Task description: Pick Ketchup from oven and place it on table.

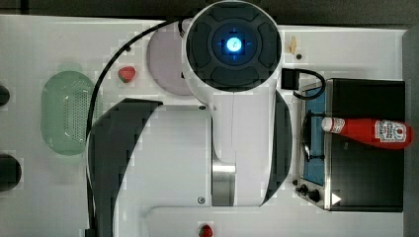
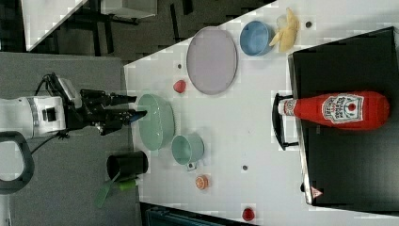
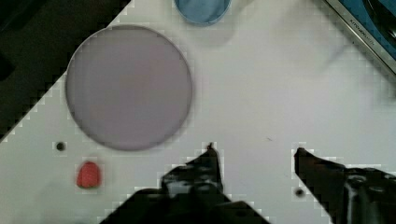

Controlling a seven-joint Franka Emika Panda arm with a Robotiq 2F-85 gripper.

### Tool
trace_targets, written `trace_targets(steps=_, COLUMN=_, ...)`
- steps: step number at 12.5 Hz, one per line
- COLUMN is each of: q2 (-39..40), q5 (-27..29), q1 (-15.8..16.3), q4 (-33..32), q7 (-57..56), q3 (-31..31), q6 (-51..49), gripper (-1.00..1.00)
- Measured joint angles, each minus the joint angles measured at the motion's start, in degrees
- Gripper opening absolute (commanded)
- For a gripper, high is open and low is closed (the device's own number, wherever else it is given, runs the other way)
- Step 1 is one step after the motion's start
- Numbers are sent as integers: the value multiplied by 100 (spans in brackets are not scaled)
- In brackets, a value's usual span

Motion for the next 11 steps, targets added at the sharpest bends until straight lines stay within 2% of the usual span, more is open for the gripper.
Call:
trace_targets(steps=2, q2=-615, q5=8, q1=101, q4=-498, q7=0, q3=-261, q6=-753, gripper=82)
trace_targets(steps=3, q2=-954, q5=12, q1=34, q4=-649, q7=0, q3=-312, q6=-832, gripper=99)
trace_targets(steps=7, q2=-1834, q5=234, q1=-32, q4=-504, q7=10, q3=-497, q6=-782, gripper=100)
trace_targets(steps=11, q2=-1658, q5=199, q1=-27, q4=-414, q7=10, q3=-935, q6=-616, gripper=100)
